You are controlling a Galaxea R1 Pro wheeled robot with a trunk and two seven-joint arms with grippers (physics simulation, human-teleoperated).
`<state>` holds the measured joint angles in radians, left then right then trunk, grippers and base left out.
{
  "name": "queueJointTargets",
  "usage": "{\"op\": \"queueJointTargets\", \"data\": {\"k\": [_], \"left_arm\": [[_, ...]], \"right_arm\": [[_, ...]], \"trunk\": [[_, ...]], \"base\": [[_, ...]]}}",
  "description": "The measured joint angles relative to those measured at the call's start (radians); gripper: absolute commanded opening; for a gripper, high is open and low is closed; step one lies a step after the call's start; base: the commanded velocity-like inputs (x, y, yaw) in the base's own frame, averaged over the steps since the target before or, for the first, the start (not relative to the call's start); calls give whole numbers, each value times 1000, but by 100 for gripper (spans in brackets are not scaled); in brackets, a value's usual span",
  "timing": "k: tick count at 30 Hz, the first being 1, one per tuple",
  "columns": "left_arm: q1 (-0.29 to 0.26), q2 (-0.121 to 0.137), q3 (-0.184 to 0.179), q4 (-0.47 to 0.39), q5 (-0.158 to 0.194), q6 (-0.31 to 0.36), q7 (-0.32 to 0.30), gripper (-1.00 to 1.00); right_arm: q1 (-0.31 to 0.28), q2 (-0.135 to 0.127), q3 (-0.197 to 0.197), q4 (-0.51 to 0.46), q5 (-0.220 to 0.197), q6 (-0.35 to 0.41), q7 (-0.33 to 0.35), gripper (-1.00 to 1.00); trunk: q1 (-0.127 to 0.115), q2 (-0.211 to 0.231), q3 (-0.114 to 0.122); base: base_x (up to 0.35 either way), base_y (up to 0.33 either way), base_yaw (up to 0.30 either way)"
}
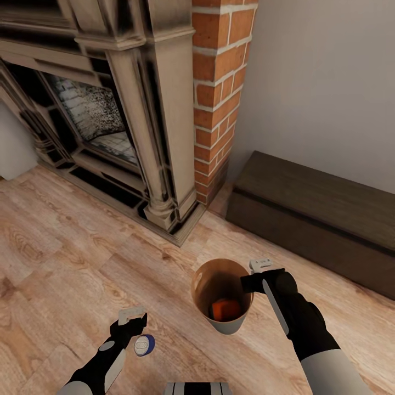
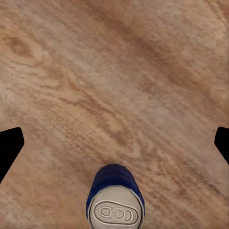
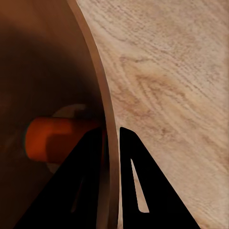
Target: Put the three can of soda from the living room inside the tash can in the kitchen.
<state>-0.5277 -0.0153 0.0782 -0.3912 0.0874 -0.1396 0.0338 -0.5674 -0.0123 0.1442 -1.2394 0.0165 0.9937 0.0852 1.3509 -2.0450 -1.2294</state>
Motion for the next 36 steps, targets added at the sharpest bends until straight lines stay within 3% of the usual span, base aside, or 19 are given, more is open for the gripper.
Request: {"op": "queueJointTargets", "data": {"k": [12,36], "left_arm": [[0,-1,-1,0,0,0,-1,100],[0,-2,-2,0,0,0,-2,100]], "right_arm": [[0,0,0,0,0,0,0,-100],[-4,0,0,-30,0,0,1,-100]], "trunk": [[0,0,-2],[0,0,-39]], "base": [[0,0,0],[0,0,0]]}}
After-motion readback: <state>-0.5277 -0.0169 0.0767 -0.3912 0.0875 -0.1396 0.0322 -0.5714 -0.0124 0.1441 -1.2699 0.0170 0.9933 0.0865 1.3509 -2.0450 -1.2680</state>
